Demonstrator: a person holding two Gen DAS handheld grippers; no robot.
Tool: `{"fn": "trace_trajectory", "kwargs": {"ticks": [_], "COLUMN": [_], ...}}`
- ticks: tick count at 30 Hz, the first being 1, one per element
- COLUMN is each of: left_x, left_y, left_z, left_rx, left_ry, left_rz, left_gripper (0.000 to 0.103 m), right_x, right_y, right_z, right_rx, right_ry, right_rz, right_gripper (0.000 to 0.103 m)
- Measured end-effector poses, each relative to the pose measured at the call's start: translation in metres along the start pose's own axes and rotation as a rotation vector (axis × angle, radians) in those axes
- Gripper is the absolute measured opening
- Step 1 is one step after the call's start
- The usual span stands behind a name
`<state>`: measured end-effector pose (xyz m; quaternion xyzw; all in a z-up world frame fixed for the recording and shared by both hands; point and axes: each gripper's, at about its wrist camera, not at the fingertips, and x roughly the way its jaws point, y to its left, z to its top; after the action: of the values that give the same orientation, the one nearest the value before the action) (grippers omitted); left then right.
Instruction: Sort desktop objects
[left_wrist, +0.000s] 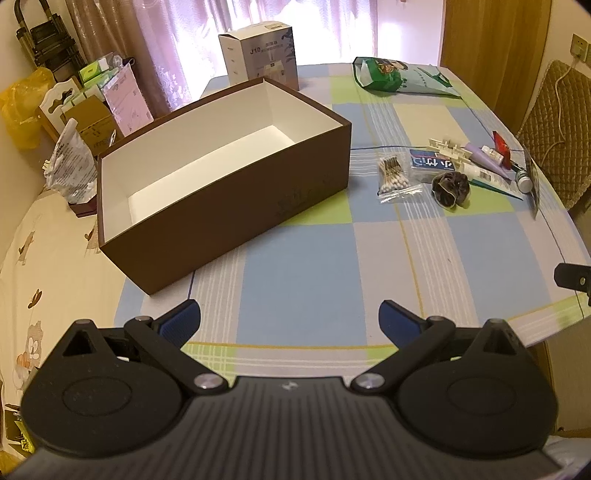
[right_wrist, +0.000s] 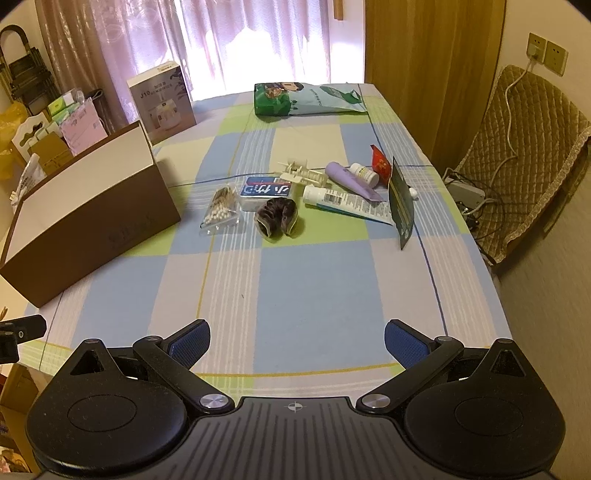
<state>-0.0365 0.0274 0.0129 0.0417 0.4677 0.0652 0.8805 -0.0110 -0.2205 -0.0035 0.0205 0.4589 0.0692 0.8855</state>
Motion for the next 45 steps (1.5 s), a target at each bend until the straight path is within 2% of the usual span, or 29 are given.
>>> {"fn": "trace_trajectory", "kwargs": {"ticks": [22, 45], "left_x": [-0.006, 0.008], "left_y": [-0.006, -0.011], "left_z": [0.000, 0.009], "left_rx": [0.006, 0.005], "left_ry": [-0.004, 0.018], "left_rz": [-0.009, -0.032], "left_gripper": [0.102, 0.102], "right_x": [-0.004, 0.006], "right_y": [-0.005, -0.009], "right_z": [-0.003, 0.004], "right_rx": [0.002, 0.001], "right_ry": [-0.006, 0.006], "right_rz": [0.007, 0.001], "right_gripper": [0.103, 0.103]}}
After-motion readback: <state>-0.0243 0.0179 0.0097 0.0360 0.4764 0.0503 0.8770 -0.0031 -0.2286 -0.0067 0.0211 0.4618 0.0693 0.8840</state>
